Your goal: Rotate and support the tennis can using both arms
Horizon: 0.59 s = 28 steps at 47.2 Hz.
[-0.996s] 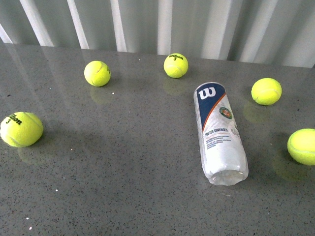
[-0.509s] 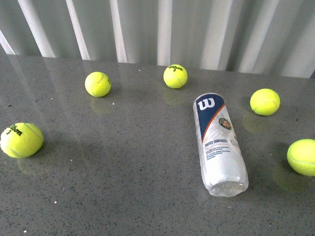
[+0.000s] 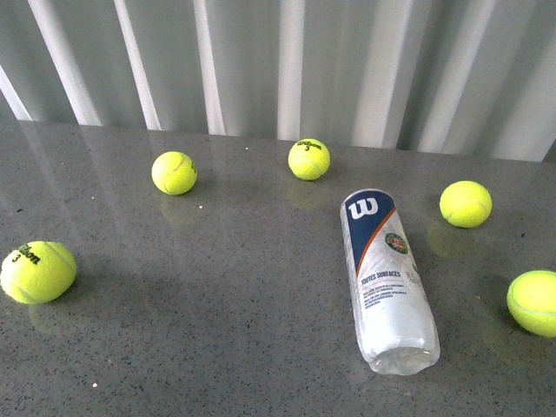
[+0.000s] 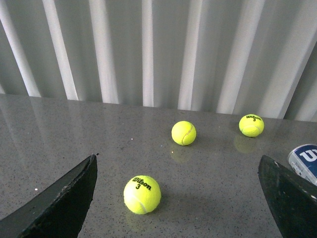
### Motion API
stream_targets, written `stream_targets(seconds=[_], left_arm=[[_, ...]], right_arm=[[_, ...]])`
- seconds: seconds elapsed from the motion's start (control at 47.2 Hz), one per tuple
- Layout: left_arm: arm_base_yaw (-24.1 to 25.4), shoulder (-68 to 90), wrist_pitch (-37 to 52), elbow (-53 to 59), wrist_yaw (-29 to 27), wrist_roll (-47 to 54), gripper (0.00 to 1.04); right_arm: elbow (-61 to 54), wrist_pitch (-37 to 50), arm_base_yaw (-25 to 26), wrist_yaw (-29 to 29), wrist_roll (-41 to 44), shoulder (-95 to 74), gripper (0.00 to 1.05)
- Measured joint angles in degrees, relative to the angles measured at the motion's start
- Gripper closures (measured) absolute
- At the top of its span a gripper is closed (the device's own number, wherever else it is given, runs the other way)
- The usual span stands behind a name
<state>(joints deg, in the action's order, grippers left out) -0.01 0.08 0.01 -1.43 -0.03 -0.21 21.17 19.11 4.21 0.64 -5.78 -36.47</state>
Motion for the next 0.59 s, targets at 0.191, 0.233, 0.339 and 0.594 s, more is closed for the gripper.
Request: stream_targets(seconds=[0.191,0.233,0.339,0.594], left_arm=[[0.0,0.0,0.0,0.0,0.0,0.0,0.07],[0.0,0.0,0.0,0.0,0.0,0.0,0.07],[0.0,0.0,0.0,0.0,0.0,0.0,0.07],[0.0,0.0,0.0,0.0,0.0,0.0,0.07]], right_arm=[[26.5,-9.4,-3.4,3.5,-3.4,-37.9,0.07],[31.9,-14.1,-5.2,4.9,-3.2,-44.0,0.07],[41.2,-24.5,-9.9,5.9,-1.6,-54.7,0.07],[43.5,-30.1,-15.9,5.3,-1.6,-64.2,0.07]])
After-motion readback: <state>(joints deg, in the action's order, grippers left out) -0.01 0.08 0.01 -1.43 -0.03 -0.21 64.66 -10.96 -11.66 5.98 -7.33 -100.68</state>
